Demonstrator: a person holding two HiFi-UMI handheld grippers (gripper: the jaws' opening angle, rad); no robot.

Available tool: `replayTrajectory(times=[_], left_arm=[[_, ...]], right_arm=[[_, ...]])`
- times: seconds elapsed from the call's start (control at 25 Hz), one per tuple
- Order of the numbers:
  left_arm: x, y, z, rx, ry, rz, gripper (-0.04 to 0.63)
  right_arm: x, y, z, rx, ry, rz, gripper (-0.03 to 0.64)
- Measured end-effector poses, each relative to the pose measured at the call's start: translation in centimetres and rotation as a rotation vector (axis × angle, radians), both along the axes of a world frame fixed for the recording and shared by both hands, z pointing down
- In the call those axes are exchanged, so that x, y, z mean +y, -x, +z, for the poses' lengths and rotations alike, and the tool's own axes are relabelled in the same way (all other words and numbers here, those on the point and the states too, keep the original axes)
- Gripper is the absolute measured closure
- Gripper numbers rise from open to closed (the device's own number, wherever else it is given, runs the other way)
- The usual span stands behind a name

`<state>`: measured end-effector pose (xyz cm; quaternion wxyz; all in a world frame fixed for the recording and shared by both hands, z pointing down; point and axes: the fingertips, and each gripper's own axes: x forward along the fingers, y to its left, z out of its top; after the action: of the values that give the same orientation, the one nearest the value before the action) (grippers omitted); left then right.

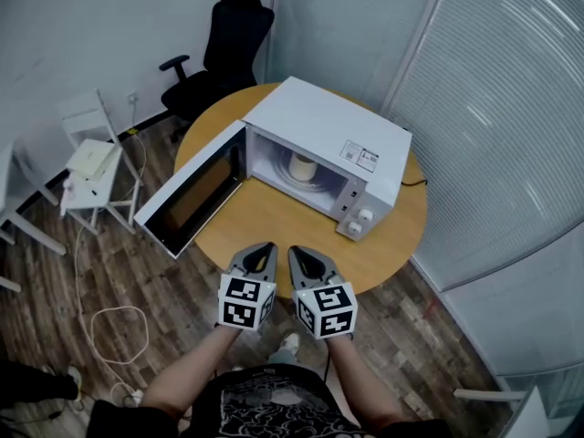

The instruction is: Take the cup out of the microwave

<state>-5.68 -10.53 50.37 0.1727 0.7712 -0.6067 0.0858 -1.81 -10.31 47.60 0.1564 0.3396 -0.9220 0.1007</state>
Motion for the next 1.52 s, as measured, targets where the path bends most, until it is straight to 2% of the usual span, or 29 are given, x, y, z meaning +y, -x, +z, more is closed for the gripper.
replayTrajectory(times=[0.6, 0.92, 1.24, 1.52], left_arm=[[-6.0, -3.4, 1.0, -0.028, 0.035, -0.070, 0.584], [-7.5, -5.1, 0.2, -0.047, 0.017, -0.086, 0.583], [-9.3, -5.4, 0.3, -0.057, 0.014, -0.073, 0.583], [-12.4, -4.2, 0.6, -0.043, -0.002, -0.019, 0.583]], right_arm=[[-6.6, -3.4, 0.7, -0.016, 0.027, -0.072, 0.601], [-8.0, -5.0, 0.3, -0.040, 0.019, -0.094, 0.601], [-9.5, -5.4, 0.6, -0.049, 0.026, -0.080, 0.601], [-12.0, -4.2, 0.9, -0.043, 0.031, -0.035, 0.601]])
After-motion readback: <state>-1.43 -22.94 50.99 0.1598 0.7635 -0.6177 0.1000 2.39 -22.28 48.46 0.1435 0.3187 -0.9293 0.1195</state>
